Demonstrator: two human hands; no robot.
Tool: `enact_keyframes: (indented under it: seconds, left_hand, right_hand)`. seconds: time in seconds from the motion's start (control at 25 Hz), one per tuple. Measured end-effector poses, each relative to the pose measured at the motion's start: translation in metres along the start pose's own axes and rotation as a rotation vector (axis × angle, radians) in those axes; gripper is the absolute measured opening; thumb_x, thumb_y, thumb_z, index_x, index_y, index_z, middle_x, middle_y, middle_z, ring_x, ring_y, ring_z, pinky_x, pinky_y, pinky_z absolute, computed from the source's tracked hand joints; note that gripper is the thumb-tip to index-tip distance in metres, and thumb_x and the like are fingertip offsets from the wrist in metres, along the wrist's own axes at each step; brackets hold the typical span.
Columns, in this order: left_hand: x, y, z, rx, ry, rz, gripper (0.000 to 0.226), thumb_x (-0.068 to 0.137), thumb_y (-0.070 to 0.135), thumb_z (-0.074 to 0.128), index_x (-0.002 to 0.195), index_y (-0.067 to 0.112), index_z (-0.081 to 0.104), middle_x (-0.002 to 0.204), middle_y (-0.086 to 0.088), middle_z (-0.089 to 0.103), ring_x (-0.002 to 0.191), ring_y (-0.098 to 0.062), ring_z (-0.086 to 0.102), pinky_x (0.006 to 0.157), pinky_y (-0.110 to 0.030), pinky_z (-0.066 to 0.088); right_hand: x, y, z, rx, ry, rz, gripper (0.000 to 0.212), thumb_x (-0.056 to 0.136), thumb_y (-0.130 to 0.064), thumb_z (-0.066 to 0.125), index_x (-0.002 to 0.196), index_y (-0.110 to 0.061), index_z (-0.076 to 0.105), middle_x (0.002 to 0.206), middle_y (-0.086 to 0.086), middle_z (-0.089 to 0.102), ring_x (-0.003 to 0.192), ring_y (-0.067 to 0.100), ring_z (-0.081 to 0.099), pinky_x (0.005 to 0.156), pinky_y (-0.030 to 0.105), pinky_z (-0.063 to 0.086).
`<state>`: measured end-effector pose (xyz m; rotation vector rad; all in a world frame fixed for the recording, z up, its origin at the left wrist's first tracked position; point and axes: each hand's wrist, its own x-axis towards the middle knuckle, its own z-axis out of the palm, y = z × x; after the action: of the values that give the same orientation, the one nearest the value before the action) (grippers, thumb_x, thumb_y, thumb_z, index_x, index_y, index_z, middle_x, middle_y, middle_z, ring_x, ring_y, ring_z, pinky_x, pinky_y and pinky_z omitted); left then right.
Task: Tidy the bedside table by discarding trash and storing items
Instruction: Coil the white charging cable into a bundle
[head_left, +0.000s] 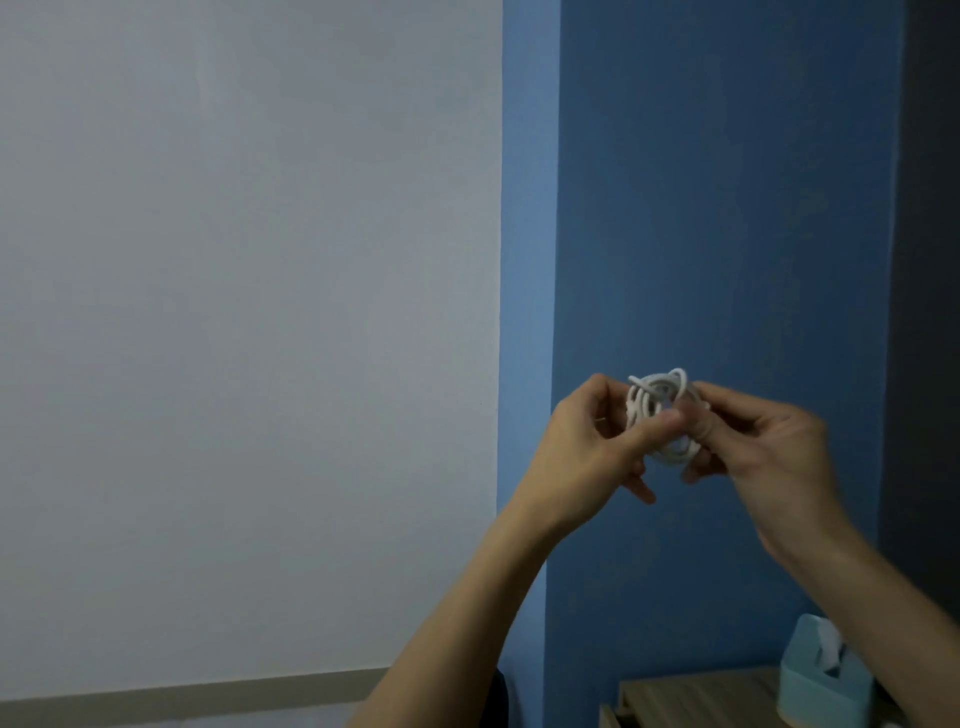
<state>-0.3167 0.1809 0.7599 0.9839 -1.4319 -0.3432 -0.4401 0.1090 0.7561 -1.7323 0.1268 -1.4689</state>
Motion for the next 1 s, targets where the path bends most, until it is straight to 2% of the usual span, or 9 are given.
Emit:
enact_keyframes:
  seconds: [0.16,0.32,0.4,0.52,0.68,0.76,0.84,0.96,1.0]
  left_hand:
    - [0.001,-0.008,0.004,0.068,0.092,0.024,0.009,0.089,0.01,0.062,0.09,0.004,0.055,0.071,-0.009,0.057,0.05,-0.012,0.054,0.048,-0.03,0.057]
    - [0.002,-0.021,0.002,0.101,0.175,0.023,0.012,0.092,0.007,0.054,0.102,0.001,0.058,0.078,-0.018,0.06,0.056,-0.017,0.058,0.049,-0.031,0.058]
    - [0.001,-0.025,0.0,0.092,0.138,0.005,0.014,0.094,0.009,0.054,0.104,0.004,0.061,0.078,-0.015,0.061,0.058,-0.016,0.061,0.054,-0.035,0.06]
    - [0.0,-0.026,-0.006,0.034,0.039,-0.042,0.018,0.096,0.013,0.053,0.101,0.002,0.067,0.077,-0.012,0.063,0.059,-0.018,0.059,0.059,-0.035,0.061]
    - [-0.002,-0.03,-0.01,-0.182,-0.045,-0.17,0.016,0.095,0.008,0.053,0.101,0.003,0.067,0.072,-0.004,0.065,0.057,-0.014,0.06,0.059,-0.028,0.06]
    - [-0.002,-0.035,-0.008,-0.237,-0.071,-0.218,0.015,0.093,0.005,0.054,0.099,0.003,0.067,0.072,-0.003,0.067,0.059,-0.012,0.064,0.059,-0.024,0.059]
    - [-0.003,-0.041,-0.005,-0.28,-0.096,-0.254,0.013,0.093,0.005,0.054,0.099,0.004,0.066,0.07,0.001,0.068,0.06,-0.009,0.064,0.059,-0.022,0.058]
    - [-0.002,-0.048,0.001,-0.312,-0.117,-0.277,0.014,0.094,0.009,0.054,0.103,0.008,0.065,0.066,0.006,0.067,0.058,-0.007,0.063,0.06,-0.022,0.058]
    - [-0.001,-0.05,0.003,-0.308,-0.115,-0.27,0.016,0.095,0.011,0.053,0.105,0.008,0.065,0.067,0.006,0.066,0.057,-0.007,0.062,0.061,-0.023,0.058]
  right_hand:
    - [-0.005,0.002,0.001,-0.13,0.059,-0.022,0.017,0.071,-0.021,0.072,0.086,-0.03,0.072,0.063,-0.007,0.071,0.046,0.008,0.058,0.049,0.024,0.056]
    - [-0.006,0.004,0.001,-0.149,-0.007,0.024,0.03,0.078,-0.007,0.067,0.072,-0.036,0.074,0.061,-0.005,0.07,0.047,0.01,0.058,0.053,0.024,0.056]
    - [-0.007,0.006,0.001,-0.19,-0.009,0.022,0.031,0.076,-0.014,0.069,0.067,-0.043,0.073,0.063,-0.008,0.072,0.052,0.012,0.06,0.055,0.026,0.058]
    - [-0.008,0.004,0.003,-0.343,0.014,-0.053,0.007,0.063,-0.043,0.069,0.068,-0.048,0.07,0.072,-0.012,0.072,0.06,0.016,0.068,0.063,0.038,0.059]
    - [-0.008,0.013,0.0,-0.538,0.065,-0.146,0.015,0.073,-0.02,0.074,0.083,-0.027,0.065,0.066,0.008,0.07,0.064,0.029,0.067,0.063,0.052,0.055]
    - [-0.01,0.02,-0.003,-0.633,0.079,-0.183,0.009,0.074,-0.019,0.073,0.078,-0.013,0.068,0.061,0.009,0.07,0.06,0.03,0.066,0.06,0.049,0.055]
    - [-0.013,0.026,-0.007,-0.678,0.08,-0.184,0.005,0.074,-0.019,0.073,0.074,-0.016,0.07,0.059,0.005,0.069,0.054,0.023,0.065,0.055,0.043,0.055]
    - [-0.011,0.026,-0.015,-0.381,-0.042,0.018,0.008,0.066,-0.039,0.077,0.071,-0.035,0.073,0.068,0.001,0.072,0.054,0.012,0.067,0.051,0.028,0.056]
    - [-0.008,0.027,-0.019,-0.263,-0.095,0.067,0.027,0.055,-0.054,0.078,0.073,-0.035,0.074,0.07,-0.001,0.073,0.057,0.01,0.067,0.052,0.024,0.055]
